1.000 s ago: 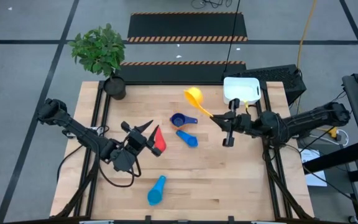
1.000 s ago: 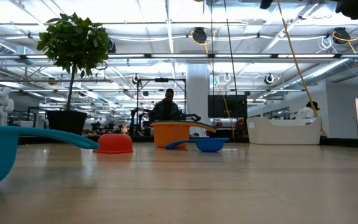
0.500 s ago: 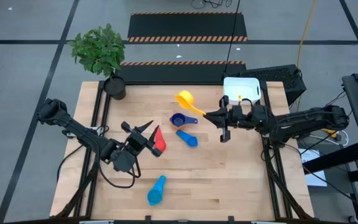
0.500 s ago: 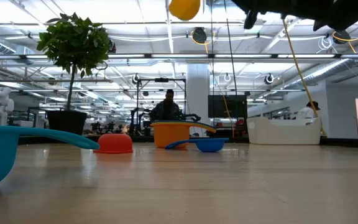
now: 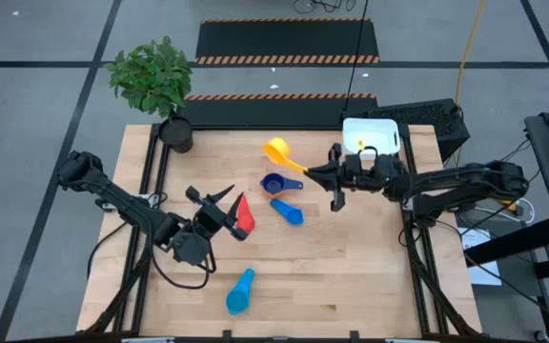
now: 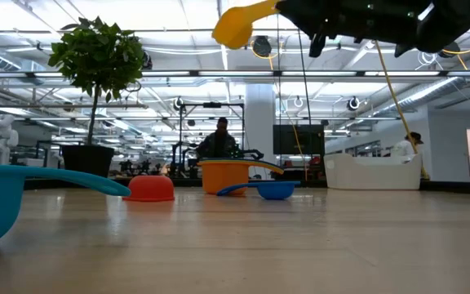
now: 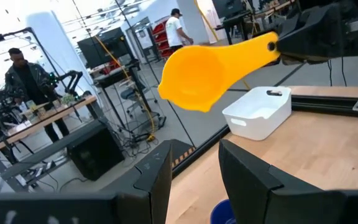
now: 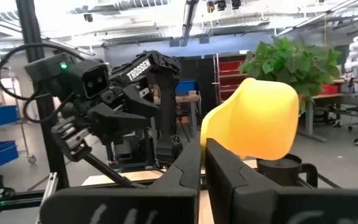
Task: Nest measuring cups in basket
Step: Stack the yellow measuring cup into the dark blue measuring cup
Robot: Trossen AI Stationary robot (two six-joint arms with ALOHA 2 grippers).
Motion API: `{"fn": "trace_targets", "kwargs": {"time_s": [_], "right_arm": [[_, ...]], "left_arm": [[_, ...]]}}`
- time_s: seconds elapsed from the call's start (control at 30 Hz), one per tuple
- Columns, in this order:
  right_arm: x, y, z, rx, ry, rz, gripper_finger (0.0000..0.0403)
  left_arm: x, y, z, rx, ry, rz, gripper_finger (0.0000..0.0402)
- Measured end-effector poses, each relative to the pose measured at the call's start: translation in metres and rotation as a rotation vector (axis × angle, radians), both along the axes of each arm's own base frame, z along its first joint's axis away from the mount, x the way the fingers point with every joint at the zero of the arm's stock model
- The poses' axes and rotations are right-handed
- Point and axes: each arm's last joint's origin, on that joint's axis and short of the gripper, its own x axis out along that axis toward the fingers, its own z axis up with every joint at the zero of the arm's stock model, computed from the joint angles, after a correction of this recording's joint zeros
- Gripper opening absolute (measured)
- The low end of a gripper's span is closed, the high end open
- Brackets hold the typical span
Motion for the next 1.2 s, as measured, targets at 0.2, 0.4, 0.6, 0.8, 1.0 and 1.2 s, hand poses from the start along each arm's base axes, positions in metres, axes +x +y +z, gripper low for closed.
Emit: {"fn": "trace_targets", "kwargs": {"time_s": [0.2, 0.4, 0.6, 0.8, 1.0, 1.2], "right_arm": [[0.006, -0.007, -0.008, 0.042, 0.004, -0.013, 0.0000], [0.013, -0.011, -0.017, 0.143, 0.009, 0.036, 0.0000], [0.012, -0.007, -0.034, 0.257, -0.064, 0.123, 0.0000], [0.002, -0.012, -0.053, 0.337, -0.101, 0.097, 0.0000], [0.005, -0.019, -0.068, 0.392, -0.033, 0.096, 0.0000], [0.008, -0.024, -0.081, 0.406, 0.041, 0.113, 0.0000]], "left_arm": [[0.000, 0.000, 0.000, 0.000, 0.001, -0.001, 0.0136], [0.000, 0.000, 0.000, 0.002, 0.003, -0.002, 0.0136], [-0.001, -0.002, -0.001, 0.008, 0.013, -0.007, 0.0136], [-0.001, -0.001, -0.002, 0.008, 0.016, -0.006, 0.0136], [-0.001, -0.001, -0.002, 0.008, 0.016, -0.002, 0.0136], [0.001, 0.003, -0.002, 0.010, 0.018, 0.010, 0.0136]]}}
